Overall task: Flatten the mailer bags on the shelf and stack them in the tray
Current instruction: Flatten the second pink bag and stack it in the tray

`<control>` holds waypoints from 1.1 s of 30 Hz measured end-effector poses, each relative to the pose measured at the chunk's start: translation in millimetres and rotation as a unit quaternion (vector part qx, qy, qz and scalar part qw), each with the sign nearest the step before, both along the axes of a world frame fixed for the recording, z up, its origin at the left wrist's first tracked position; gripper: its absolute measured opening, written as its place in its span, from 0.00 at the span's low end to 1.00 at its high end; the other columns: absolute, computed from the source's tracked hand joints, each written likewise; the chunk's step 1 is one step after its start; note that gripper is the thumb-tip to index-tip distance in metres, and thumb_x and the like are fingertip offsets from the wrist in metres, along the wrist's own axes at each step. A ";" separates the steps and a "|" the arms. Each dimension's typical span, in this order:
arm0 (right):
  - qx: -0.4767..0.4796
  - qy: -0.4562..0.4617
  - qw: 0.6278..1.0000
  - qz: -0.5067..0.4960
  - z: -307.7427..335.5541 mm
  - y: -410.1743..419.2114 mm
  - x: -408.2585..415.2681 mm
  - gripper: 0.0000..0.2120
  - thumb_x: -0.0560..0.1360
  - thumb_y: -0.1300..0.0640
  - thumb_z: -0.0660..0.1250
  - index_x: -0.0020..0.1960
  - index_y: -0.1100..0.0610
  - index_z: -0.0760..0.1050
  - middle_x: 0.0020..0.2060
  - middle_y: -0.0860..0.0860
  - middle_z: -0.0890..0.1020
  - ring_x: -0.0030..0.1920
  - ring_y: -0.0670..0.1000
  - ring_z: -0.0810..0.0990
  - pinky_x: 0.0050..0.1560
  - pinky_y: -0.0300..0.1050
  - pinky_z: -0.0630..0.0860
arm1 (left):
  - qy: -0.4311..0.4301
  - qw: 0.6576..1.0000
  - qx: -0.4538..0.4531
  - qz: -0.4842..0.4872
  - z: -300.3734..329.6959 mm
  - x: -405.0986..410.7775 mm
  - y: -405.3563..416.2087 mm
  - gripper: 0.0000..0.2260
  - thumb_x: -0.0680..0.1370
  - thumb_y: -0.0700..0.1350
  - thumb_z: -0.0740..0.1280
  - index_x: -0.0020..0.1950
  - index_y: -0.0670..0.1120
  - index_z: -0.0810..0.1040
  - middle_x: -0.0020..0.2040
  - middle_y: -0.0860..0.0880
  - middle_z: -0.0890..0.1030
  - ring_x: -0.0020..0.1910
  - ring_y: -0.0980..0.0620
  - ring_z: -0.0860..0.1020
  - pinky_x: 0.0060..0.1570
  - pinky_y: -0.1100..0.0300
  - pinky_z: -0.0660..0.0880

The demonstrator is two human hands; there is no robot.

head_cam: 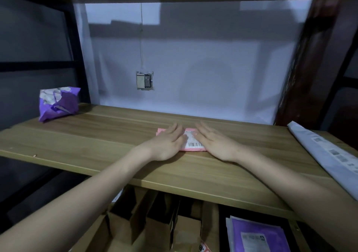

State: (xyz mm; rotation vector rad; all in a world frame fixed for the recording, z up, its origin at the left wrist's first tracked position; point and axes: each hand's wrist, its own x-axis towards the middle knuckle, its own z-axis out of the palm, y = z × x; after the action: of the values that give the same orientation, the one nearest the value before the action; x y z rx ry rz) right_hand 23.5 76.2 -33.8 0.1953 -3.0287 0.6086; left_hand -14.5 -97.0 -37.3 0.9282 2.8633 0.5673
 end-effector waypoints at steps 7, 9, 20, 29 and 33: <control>0.043 -0.033 0.998 0.018 -3.8 -2.0 -1.2 0.24 0.81 0.43 0.43 0.76 0.43 0.43 0.77 0.57 0.43 0.76 0.53 0.37 0.75 0.49 0.39 | -0.003 1.000 0.014 0.004 -11.0 -1.2 4.3 0.24 0.82 0.56 0.44 0.77 0.53 0.44 0.78 0.48 0.41 0.76 0.52 0.39 0.74 0.53 0.40; 0.048 -0.039 0.998 0.014 -4.0 -3.2 -2.5 0.24 0.81 0.43 0.43 0.76 0.43 0.43 0.77 0.57 0.42 0.76 0.53 0.37 0.76 0.50 0.39 | -0.004 1.000 0.011 0.004 -11.0 1.6 2.6 0.24 0.82 0.55 0.45 0.77 0.53 0.44 0.78 0.48 0.41 0.76 0.52 0.39 0.73 0.54 0.40; 0.053 -0.048 0.997 0.017 -2.7 -1.6 0.3 0.25 0.81 0.43 0.42 0.77 0.45 0.45 0.77 0.54 0.48 0.77 0.52 0.43 0.76 0.49 0.43 | -0.019 0.999 0.048 -0.007 -8.3 6.7 2.7 0.27 0.81 0.59 0.49 0.77 0.50 0.51 0.78 0.50 0.51 0.77 0.55 0.46 0.72 0.57 0.46; 0.014 0.018 1.000 -0.012 19.1 11.5 47.1 0.23 0.75 0.41 0.61 0.66 0.49 0.69 0.60 0.50 0.78 0.64 0.53 0.74 0.66 0.55 0.67 | -0.046 0.981 0.178 -0.068 -8.7 38.4 -16.4 0.27 0.77 0.57 0.64 0.73 0.51 0.63 0.70 0.56 0.69 0.70 0.58 0.67 0.69 0.61 0.63; -0.079 0.015 0.997 0.000 18.2 14.7 76.1 0.22 0.72 0.49 0.69 0.63 0.53 0.68 0.49 0.54 0.79 0.47 0.53 0.79 0.52 0.51 0.76 | 0.014 0.984 0.165 -0.073 -9.4 61.6 -17.9 0.40 0.70 0.65 0.66 0.76 0.52 0.54 0.75 0.54 0.59 0.73 0.57 0.59 0.72 0.55 0.59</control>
State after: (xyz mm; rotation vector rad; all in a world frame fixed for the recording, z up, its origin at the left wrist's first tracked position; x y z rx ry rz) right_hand 99.5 91.0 -15.6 0.1954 -2.9350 0.8332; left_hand 47.2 -114.9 -46.7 1.1866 2.7414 1.0401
